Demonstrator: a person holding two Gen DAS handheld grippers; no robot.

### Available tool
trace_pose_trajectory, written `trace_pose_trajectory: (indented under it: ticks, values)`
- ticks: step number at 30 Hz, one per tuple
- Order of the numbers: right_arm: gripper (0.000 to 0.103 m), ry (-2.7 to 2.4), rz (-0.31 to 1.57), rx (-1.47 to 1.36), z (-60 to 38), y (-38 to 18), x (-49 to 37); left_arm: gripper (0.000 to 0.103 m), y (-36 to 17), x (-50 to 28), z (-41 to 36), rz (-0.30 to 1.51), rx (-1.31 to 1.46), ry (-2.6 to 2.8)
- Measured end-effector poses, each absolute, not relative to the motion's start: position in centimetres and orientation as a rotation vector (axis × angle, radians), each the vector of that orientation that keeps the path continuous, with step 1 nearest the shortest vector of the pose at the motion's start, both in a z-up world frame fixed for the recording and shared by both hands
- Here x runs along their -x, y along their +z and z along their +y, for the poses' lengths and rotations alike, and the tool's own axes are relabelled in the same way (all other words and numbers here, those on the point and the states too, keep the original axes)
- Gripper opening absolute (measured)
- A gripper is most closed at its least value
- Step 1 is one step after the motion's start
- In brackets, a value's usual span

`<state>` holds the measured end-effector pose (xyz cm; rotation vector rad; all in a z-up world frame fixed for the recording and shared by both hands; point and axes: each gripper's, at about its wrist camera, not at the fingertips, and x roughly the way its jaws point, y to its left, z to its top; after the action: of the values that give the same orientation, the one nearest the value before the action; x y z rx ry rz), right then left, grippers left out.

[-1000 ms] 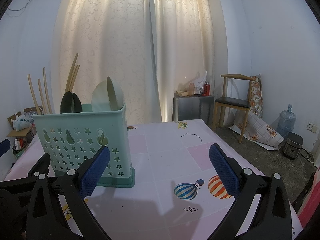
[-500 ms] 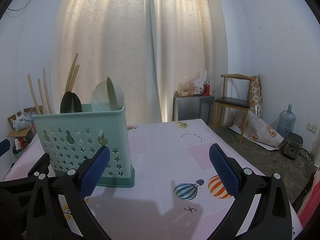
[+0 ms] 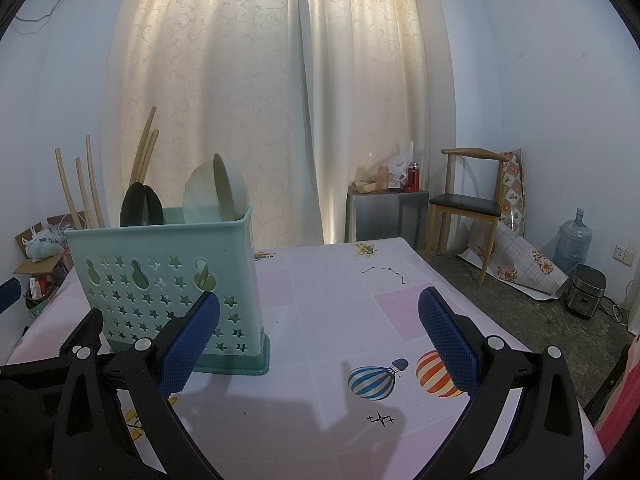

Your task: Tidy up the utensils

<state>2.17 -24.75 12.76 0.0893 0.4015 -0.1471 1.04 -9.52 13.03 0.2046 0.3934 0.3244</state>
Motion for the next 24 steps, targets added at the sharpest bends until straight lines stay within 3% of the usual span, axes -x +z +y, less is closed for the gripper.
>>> trace_pose_trajectory:
  ticks: [24]
  values:
    - [0.097,-0.152,0.399,-0.089,-24.79,12.76,-1.93,0.095,13.13,-0.91,-9.74,0.442,-0.200,0.301]
